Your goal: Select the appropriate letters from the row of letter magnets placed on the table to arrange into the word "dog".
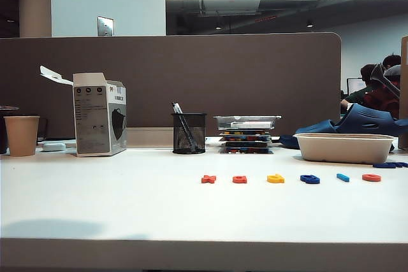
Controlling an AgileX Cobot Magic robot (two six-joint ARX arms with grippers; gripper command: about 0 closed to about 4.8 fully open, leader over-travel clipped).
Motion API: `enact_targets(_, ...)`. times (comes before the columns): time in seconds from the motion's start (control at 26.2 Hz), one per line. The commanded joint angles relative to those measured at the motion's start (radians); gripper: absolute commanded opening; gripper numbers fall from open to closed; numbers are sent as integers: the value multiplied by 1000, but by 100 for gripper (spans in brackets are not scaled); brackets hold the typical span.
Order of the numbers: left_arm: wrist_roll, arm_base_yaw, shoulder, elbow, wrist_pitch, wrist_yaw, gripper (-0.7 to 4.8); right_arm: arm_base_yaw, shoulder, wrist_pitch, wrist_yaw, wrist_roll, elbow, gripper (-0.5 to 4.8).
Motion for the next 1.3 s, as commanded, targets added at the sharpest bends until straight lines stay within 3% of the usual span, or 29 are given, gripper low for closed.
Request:
enact_targets(0.04, -40, 1, -3, 3, -43, -27, -5, 2, -7, 15, 5, -2, -4, 0)
enact_targets(0.76, -37, 2, -3, 3, -40, -27, -5, 2, -7, 57, -20, 35, 53, -1)
enact_targets(0.99, -37, 2, -3, 3, -40, -26, -5, 2, 30, -258, 51, 27, 305, -2)
enact_targets(1.3, -37, 2, -3, 3, -41, -26, -5, 4, 458, -566, 15, 27, 762, -2)
